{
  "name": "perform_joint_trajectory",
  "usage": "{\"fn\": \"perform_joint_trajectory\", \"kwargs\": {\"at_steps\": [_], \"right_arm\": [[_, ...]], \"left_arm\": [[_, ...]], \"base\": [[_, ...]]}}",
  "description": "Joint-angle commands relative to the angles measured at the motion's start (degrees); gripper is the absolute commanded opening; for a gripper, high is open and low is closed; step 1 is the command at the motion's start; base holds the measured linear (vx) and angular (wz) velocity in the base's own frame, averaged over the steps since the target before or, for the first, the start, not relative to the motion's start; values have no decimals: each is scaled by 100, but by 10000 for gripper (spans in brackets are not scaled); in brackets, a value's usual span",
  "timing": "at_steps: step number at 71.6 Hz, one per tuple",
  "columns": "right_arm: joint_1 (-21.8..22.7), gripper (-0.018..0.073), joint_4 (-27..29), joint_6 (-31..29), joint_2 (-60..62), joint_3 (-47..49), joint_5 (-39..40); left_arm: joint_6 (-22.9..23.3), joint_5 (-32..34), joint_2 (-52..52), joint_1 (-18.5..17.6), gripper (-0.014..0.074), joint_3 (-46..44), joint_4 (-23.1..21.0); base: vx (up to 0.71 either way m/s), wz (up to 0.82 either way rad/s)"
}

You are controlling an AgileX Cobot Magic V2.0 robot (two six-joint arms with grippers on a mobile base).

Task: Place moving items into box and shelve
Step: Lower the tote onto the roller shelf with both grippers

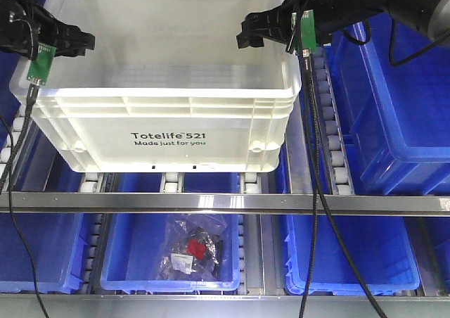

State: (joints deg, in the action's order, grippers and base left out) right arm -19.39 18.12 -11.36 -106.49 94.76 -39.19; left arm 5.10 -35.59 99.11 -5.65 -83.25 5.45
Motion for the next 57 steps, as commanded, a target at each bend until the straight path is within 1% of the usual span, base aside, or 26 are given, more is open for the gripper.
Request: {"fn": "perform_joint_trajectory", "kwargs": {"at_steps": [1, 7, 14, 42, 50, 57], "right_arm": [[-27, 715, 104, -112, 421, 265, 607], [-27, 701, -44, -112, 501, 265, 686], [-27, 676, -95, -106, 618, 265, 734], [-27, 588, -101, -79, 895, 265, 599], [-27, 578, -73, -63, 895, 265, 360], [-27, 578, -73, -63, 902, 265, 46]], "left_arm": [[22, 480, -300, -39, 591, -185, 41], [22, 550, -351, -39, 591, -185, 27], [28, 565, -435, -39, 591, -185, 27], [17, 447, -959, -39, 591, -185, 27], [18, 370, -1031, -39, 591, -185, 20], [18, 132, -1091, -39, 591, -185, -58]], "base": [[0, 0], [0, 0], [0, 0], [0, 0], [0, 0], [0, 0]]}}
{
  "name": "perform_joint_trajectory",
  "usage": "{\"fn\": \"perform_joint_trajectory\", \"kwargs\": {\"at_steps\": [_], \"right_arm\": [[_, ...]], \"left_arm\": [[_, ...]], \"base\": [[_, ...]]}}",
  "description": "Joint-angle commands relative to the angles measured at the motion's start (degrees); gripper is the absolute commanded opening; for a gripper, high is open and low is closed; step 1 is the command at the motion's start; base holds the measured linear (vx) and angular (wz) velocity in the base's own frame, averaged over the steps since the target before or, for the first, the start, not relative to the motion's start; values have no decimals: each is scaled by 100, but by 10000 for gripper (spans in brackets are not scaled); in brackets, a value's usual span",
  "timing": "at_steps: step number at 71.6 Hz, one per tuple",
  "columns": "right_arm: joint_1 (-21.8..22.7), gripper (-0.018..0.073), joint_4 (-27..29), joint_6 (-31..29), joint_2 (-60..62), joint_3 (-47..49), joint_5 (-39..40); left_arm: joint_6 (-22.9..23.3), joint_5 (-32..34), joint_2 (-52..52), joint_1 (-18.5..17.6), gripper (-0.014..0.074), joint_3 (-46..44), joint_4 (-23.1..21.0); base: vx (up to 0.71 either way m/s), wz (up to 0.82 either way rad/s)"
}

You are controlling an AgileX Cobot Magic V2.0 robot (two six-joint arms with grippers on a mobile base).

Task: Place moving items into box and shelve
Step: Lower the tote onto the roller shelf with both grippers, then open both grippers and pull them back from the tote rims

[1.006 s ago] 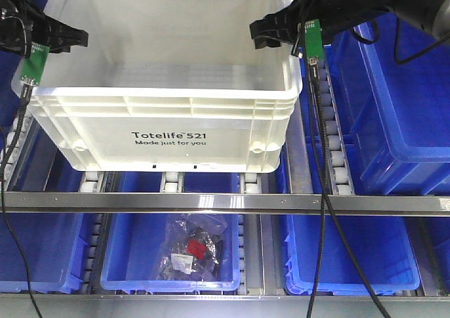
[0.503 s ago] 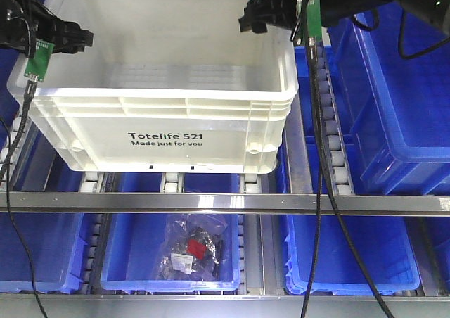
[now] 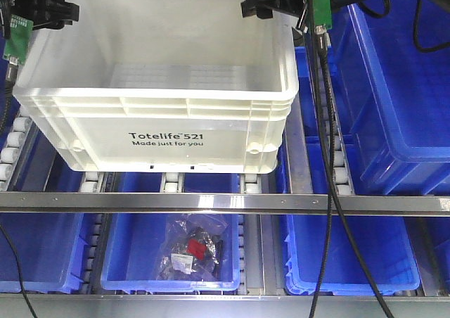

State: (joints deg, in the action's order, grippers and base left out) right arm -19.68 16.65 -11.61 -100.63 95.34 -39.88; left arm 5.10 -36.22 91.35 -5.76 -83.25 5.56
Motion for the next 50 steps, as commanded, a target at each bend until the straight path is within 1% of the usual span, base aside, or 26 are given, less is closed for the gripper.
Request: {"fn": "perform_joint_trajectory", "kwargs": {"at_steps": [1, 8, 18, 24, 28, 39, 43, 50], "right_arm": [[2, 578, 74, -38, 323, 207, 62], [2, 578, 12, -75, 360, 201, -198], [2, 578, 29, -69, 563, 167, -234], [2, 578, 48, -69, 771, -151, -79], [2, 578, 74, -75, 955, -628, 230], [2, 578, 195, -87, 1704, -1952, 1327], [2, 578, 301, -158, 2009, -2351, 1676], [2, 578, 463, -450, 2515, -2907, 2068]], "left_arm": [[18, 120, -332, -28, 591, -185, -85], [12, -195, -444, -28, 591, -185, -186], [12, -467, -612, -28, 591, -141, -186], [12, -458, -770, -28, 591, 114, -186], [20, -341, -898, -28, 591, 393, -186], [30, 274, -1382, -28, 591, 1289, -196], [48, 454, -1610, -28, 591, 1551, -259], [48, 756, -2056, -28, 591, 1989, -399]], "base": [[0, 0], [0, 0], [0, 0], [0, 0], [0, 0], [0, 0], [0, 0], [0, 0]]}}
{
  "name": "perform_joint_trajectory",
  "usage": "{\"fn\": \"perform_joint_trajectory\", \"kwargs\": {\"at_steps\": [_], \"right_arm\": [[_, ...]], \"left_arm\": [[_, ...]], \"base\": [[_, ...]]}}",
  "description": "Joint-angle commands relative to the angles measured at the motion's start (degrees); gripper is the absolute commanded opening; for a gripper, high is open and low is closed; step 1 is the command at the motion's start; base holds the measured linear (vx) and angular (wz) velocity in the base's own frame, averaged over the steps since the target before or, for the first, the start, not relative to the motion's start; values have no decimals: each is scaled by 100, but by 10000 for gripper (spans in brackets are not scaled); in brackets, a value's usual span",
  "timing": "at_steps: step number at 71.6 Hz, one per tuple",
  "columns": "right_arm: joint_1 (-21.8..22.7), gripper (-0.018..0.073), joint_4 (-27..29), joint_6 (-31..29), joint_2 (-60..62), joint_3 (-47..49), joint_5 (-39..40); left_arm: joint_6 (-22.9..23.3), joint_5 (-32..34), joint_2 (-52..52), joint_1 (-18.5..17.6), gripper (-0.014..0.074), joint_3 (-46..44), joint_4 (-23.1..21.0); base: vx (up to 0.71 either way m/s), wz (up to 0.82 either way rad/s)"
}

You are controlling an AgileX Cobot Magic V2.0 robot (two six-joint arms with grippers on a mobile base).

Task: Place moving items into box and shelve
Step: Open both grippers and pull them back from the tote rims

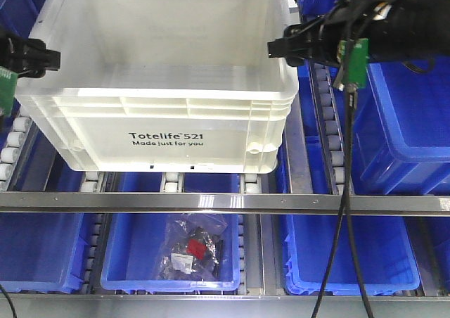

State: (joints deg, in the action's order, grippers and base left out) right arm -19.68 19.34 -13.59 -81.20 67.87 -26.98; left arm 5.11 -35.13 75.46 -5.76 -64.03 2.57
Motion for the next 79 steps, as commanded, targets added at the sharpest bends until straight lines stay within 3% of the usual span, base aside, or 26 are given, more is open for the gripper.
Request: {"fn": "perform_joint_trajectory", "kwargs": {"at_steps": [1, 24, 44, 60, 79], "right_arm": [[2, 578, 216, -306, 639, -230, 814], [2, 578, 538, -1038, 2719, -2242, 1780], [2, 578, 490, -1083, 5163, -3794, 1707], [2, 578, 395, -1376, 6324, -4638, 1262], [2, 578, 534, -1659, 6363, -5188, 2579]], "left_arm": [[47, 676, -526, -28, 591, 120, -100], [-33, 1237, -2351, -28, 591, 1874, -93], [-22, 997, -4464, -28, 591, 3631, -202], [-183, 557, -6037, -28, 591, 3962, -336], [-321, 1407, -6229, -28, 591, 4392, -341]], "base": [[0, 0], [0, 0], [0, 0], [0, 0], [0, 0]]}}
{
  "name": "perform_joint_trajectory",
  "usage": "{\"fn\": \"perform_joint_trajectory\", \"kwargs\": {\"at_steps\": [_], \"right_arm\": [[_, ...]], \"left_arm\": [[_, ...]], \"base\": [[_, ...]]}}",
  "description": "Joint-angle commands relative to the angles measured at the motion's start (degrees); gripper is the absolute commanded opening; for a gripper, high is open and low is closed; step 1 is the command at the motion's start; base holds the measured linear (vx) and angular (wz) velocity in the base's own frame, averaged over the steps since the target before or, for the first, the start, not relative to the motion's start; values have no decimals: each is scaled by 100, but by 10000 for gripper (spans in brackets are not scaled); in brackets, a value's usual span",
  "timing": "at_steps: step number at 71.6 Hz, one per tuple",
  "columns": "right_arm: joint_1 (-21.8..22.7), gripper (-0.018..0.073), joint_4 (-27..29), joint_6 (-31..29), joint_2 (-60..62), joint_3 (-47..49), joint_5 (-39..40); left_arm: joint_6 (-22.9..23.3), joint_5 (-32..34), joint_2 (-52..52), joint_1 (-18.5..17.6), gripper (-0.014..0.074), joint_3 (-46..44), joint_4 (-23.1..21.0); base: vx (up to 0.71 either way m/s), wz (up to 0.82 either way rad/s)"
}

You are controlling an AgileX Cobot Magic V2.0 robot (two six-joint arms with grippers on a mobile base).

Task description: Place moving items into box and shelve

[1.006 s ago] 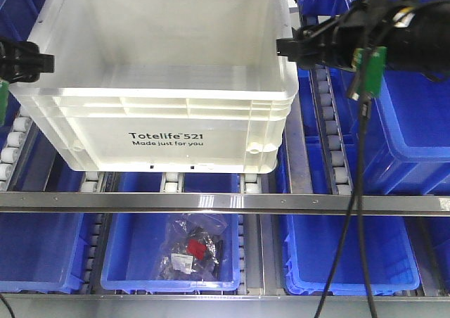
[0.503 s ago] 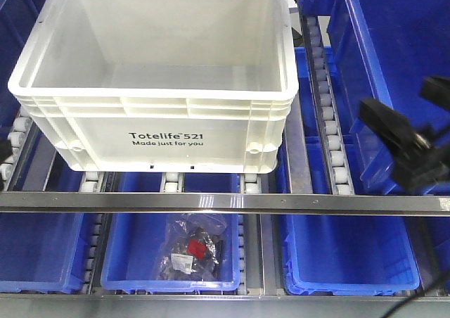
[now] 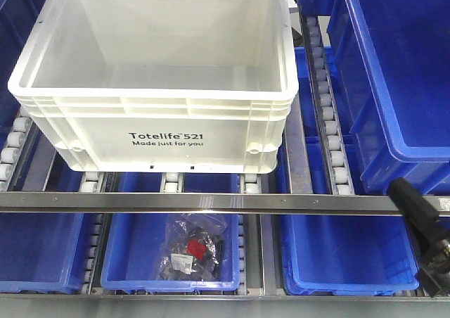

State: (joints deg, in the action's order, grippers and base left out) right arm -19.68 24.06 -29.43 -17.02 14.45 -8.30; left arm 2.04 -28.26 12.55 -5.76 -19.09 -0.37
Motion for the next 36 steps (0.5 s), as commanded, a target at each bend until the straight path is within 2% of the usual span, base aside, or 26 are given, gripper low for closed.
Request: {"fn": "perform_joint_trajectory", "kwargs": {"at_steps": [1, 12, 18, 23, 30, 32, 36], "right_arm": [[2, 578, 62, -75, -55, 154, 713], [2, 575, 62, -75, -55, 154, 725], [2, 515, 62, -75, -55, 154, 758], [2, 368, 62, -75, -55, 154, 745], [2, 62, 62, -75, -55, 154, 745], [2, -25, 62, -75, -55, 154, 745], [2, -20, 66, -52, -55, 154, 745]], "left_arm": [[-14, 726, 62, -28, 591, -95, -46], [-14, 679, 62, -28, 584, -95, -46], [-14, 664, 62, -28, 493, -95, -60], [-14, 644, 62, -28, 302, -95, -195], [-19, 640, 62, -28, -30, -95, -299], [-28, 646, 62, -28, -29, -95, -299], [-28, 646, 62, -28, -29, -95, -299]], "base": [[0, 0], [0, 0], [0, 0], [0, 0], [0, 0], [0, 0], [0, 0]]}}
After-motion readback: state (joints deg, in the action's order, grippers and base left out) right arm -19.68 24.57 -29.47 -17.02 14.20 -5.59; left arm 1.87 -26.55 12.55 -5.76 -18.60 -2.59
